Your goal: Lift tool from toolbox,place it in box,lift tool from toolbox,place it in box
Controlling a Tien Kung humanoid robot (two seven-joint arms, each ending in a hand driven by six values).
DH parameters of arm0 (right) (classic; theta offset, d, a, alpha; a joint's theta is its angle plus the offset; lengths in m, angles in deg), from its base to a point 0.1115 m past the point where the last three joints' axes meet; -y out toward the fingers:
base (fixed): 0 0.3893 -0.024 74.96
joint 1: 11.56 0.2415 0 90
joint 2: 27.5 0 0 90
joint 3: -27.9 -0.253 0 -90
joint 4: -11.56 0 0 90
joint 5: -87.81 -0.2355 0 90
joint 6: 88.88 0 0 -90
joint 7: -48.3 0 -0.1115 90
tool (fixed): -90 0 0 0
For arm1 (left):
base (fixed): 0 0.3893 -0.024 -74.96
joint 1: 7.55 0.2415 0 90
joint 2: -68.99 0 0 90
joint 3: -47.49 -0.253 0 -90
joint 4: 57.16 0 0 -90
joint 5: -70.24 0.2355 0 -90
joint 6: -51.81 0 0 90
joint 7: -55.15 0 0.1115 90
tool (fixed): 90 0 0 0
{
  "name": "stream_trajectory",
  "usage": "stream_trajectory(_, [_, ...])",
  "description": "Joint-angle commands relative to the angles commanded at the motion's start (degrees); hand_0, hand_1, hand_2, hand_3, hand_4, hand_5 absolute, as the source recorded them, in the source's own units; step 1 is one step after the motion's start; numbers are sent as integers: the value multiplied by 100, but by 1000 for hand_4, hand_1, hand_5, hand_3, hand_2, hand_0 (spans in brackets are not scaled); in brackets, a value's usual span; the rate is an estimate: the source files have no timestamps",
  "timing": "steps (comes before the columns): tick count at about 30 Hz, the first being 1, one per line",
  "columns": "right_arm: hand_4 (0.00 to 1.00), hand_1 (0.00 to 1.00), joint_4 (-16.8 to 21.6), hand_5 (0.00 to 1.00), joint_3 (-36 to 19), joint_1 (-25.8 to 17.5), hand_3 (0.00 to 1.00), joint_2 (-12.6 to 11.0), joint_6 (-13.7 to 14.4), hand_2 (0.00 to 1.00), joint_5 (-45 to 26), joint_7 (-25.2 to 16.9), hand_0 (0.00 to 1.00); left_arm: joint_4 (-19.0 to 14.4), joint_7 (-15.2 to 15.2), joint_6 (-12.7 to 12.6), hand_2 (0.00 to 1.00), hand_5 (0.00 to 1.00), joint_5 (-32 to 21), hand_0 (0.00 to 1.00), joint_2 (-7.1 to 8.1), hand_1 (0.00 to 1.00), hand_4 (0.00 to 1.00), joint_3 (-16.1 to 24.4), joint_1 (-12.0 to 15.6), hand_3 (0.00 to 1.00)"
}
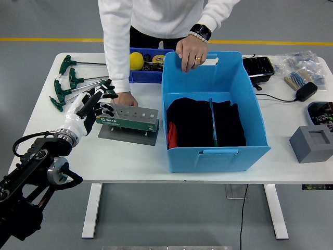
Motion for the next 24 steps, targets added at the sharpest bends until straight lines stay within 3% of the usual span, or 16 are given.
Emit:
stream_trajectory(2, [834, 590, 0, 688, 6, 3, 574, 9, 1, 668, -16, 1, 618, -3, -143, -116, 607, 672, -484, 216, -61, 272, 826, 83, 104, 659])
stream_trajectory(3, [834, 591, 0, 691, 10, 5, 574, 12, 0, 674, -21, 2, 617, 9, -195, -151, 656, 661, -745, 342, -83, 475, 825, 107, 138, 690])
stream_trajectory(8, [834, 591, 0, 691, 49, 11, 574, 28, -3, 674, -66, 4, 617, 144, -394, -274, 656, 661, -1937, 342, -156, 475, 825, 143, 300, 690])
stream_trajectory(9, [833, 590, 0, 691, 51, 10, 573, 31, -3, 675, -70, 5, 618, 160, -410, -298, 672, 661, -2184, 382, -160, 504, 826, 139, 321, 754])
stream_trajectory(13, [833, 590, 0, 691, 76, 5, 573, 39, -6, 675, -90, 11, 618, 253, -432, -350, 672, 661, -2893, 382, -178, 504, 826, 53, 377, 754])
stream_trajectory(17, [833, 590, 0, 690, 107, 1, 573, 49, -12, 675, -93, 20, 618, 341, -449, -316, 673, 683, -3220, 379, -202, 509, 817, -71, 323, 786])
stream_trajectory(24, [832, 590, 0, 690, 135, -3, 573, 54, -17, 677, -84, 30, 618, 492, -448, -378, 674, 713, -3168, 370, -274, 508, 825, -139, 115, 791])
